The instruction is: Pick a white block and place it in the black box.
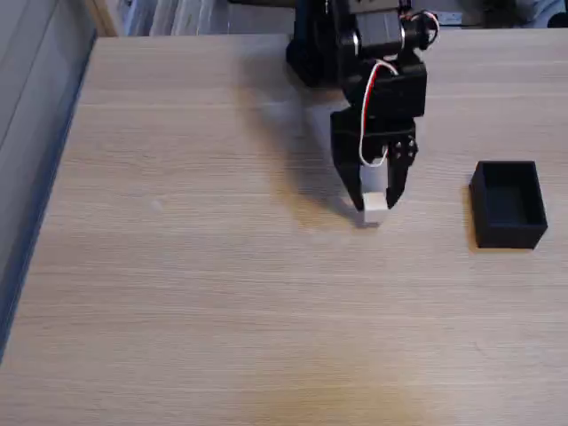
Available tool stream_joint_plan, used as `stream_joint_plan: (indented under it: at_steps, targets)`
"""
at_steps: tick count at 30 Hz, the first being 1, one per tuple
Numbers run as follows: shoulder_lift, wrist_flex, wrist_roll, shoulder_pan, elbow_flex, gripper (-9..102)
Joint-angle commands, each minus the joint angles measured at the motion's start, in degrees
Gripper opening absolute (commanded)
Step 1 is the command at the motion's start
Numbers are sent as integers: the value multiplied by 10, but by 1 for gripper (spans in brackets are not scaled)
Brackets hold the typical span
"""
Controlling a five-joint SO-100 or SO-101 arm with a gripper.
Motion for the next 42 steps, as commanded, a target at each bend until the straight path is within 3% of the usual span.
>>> stream_joint_plan:
  at_steps: [1, 6, 14, 22, 29, 42]
  targets:
    - [114, -1, -6, -48, 47, 0]
    - [179, 23, 18, -135, 50, 0]
    - [127, 62, 57, -214, -61, 0]
    - [12, 99, 90, -237, -192, 0]
    - [-75, 182, 148, -265, -308, 1]
    - [-105, 179, 156, -286, -323, 3]
